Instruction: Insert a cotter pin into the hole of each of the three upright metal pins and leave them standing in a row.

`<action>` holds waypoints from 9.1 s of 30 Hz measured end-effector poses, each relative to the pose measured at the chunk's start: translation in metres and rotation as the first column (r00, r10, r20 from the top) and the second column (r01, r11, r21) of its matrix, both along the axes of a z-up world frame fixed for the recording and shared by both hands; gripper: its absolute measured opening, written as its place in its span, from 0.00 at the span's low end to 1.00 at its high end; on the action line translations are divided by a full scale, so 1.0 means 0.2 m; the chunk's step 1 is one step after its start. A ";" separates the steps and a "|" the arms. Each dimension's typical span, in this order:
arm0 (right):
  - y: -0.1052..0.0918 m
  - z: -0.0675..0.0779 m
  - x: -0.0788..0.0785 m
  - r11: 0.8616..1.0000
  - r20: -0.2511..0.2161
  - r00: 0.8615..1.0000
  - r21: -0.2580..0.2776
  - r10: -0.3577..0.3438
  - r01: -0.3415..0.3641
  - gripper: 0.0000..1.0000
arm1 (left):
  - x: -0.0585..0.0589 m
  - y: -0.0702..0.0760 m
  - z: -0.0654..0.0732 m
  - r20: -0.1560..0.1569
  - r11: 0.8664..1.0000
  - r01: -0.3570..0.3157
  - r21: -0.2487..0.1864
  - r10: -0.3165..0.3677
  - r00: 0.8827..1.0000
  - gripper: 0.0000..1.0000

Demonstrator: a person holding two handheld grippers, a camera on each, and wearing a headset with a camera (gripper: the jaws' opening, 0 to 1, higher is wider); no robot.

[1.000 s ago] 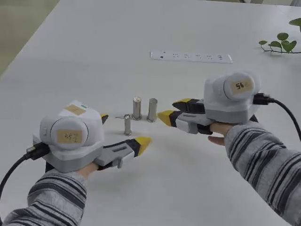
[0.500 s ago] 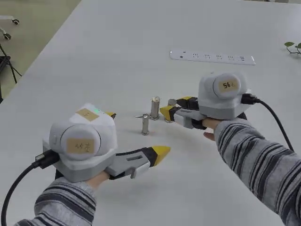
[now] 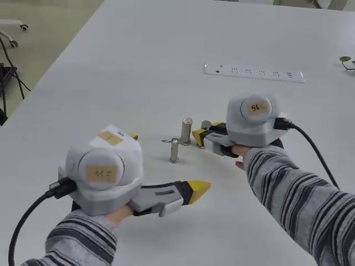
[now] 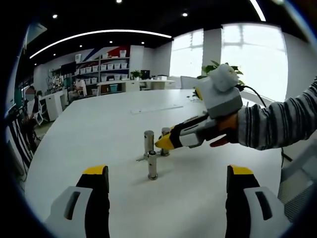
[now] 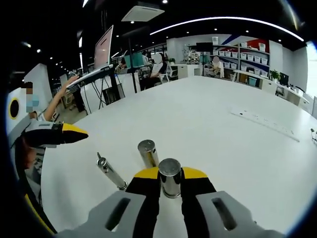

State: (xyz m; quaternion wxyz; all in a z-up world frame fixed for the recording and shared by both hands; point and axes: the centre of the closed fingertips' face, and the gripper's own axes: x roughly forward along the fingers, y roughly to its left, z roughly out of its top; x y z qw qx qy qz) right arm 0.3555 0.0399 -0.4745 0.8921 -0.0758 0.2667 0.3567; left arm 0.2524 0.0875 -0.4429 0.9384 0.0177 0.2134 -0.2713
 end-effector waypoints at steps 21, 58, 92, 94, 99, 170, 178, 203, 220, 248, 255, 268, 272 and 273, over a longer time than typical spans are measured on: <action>-0.10 0.10 -0.15 0.997 0.052 0.997 -0.032 -0.065 0.067 0.09 | 0.02 0.01 0.05 0.028 1.000 -0.006 -0.004 0.006 1.000 0.99; -0.17 -0.01 -0.33 0.991 0.050 0.992 -0.061 -0.117 0.120 0.09 | 0.02 -0.02 0.02 0.009 1.000 0.020 0.013 -0.020 1.000 0.97; -0.36 0.10 -0.48 0.997 0.065 0.998 -0.072 -0.001 0.005 0.29 | 0.01 -0.03 0.03 0.021 1.000 0.020 0.014 -0.020 1.000 0.97; -0.40 0.11 -0.47 0.996 0.067 0.998 -0.086 -0.001 0.007 0.29 | 0.01 -0.03 0.03 0.020 1.000 0.020 0.014 -0.020 1.000 0.97; -0.47 0.10 -0.44 0.993 0.047 0.999 -0.118 0.011 -0.005 0.29 | 0.01 -0.03 0.03 0.023 1.000 0.019 0.013 -0.019 1.000 0.97; -0.59 -0.07 -0.22 0.881 -0.163 0.959 -0.383 0.231 -0.278 0.00 | 0.00 -0.03 0.05 0.016 1.000 0.027 0.012 -0.027 1.000 0.89; -0.54 0.02 -0.26 0.872 -0.086 0.957 -0.396 0.279 -0.290 0.00 | 0.00 -0.05 0.06 0.022 0.999 0.042 0.009 -0.042 0.999 0.83; -0.29 0.33 -0.49 0.878 0.063 0.906 -0.285 0.418 -0.385 0.00 | -0.02 -0.11 0.09 0.019 0.992 0.103 -0.066 -0.102 0.995 0.57; -0.16 0.29 -0.66 0.768 0.070 0.804 -0.355 0.590 -0.533 0.00 | -0.09 -0.22 0.17 -0.012 0.920 0.166 -0.355 -0.182 0.983 0.30; -0.08 0.25 -0.70 0.729 0.075 0.772 -0.396 0.631 -0.558 0.00 | -0.13 -0.28 0.17 -0.081 0.857 0.165 -0.488 -0.233 0.969 0.00; -0.09 0.26 -0.69 0.753 0.067 0.792 -0.364 0.607 -0.547 0.00 | -0.12 -0.28 0.19 -0.031 0.864 0.197 -0.464 -0.238 0.971 0.00; -0.15 0.25 -0.73 0.850 -0.039 0.856 -0.107 0.516 -0.517 0.01 | -0.15 -0.31 0.23 0.030 0.848 0.281 -0.450 -0.300 0.953 0.00; -0.15 0.25 -0.76 0.846 -0.058 0.849 -0.072 0.525 -0.528 0.01 | -0.18 -0.34 0.24 0.040 0.835 0.317 -0.449 -0.336 0.941 0.00; -0.16 0.26 -0.76 0.845 -0.060 0.847 -0.067 0.528 -0.531 0.01 | -0.18 -0.34 0.24 0.041 0.835 0.324 -0.446 -0.342 0.939 0.00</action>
